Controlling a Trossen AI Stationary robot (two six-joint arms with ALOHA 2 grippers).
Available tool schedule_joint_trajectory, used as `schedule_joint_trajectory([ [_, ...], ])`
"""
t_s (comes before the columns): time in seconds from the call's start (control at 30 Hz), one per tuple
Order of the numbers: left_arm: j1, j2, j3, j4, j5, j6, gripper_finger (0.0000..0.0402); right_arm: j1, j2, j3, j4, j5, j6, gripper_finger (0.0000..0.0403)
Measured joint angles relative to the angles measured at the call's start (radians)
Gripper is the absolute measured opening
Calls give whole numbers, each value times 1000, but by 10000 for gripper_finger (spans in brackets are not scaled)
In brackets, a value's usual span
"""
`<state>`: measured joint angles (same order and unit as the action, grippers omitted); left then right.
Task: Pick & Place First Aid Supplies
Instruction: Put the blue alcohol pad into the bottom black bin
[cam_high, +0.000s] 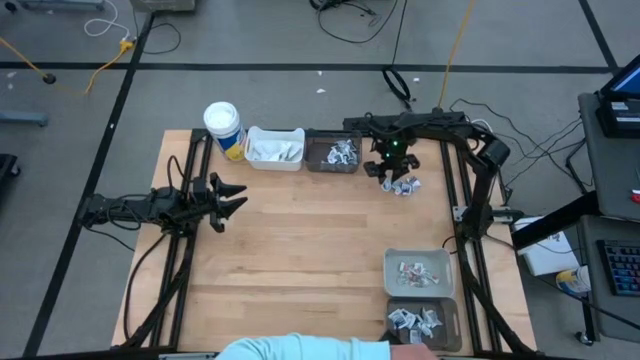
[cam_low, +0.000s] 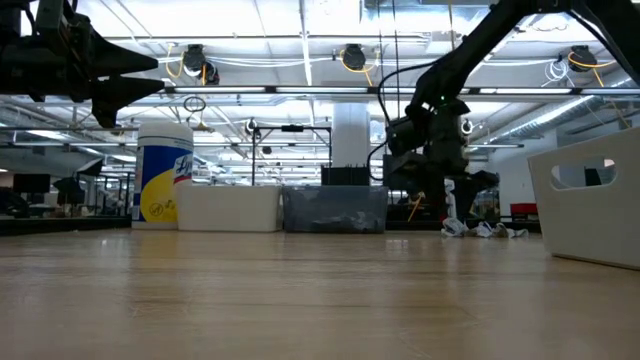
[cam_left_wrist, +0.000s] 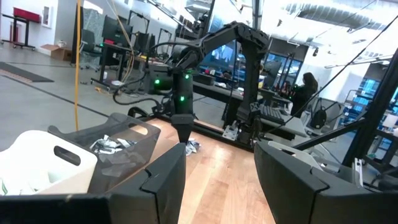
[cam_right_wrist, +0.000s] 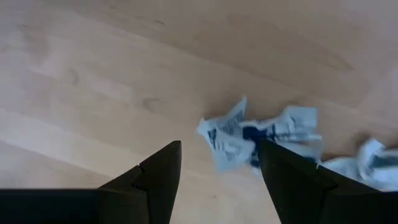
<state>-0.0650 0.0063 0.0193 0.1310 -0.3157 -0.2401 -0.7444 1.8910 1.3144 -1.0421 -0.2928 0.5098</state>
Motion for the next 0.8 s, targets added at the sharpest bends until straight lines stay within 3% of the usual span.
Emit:
schedule_joint_trajectory([
  [0.23,0,0,0,0,0,0,196,0,15,0,13,1,-17,185],
  [0.5,0,0,0,0,0,0,196,0,-18,0,14,30,-41,15],
  [0.63,0,0,0,0,0,0,196,1,-33,-1,-15,32,-36,4],
  [0.8,0,0,0,0,0,0,196,34,-141,0,-28,34,-14,1],
])
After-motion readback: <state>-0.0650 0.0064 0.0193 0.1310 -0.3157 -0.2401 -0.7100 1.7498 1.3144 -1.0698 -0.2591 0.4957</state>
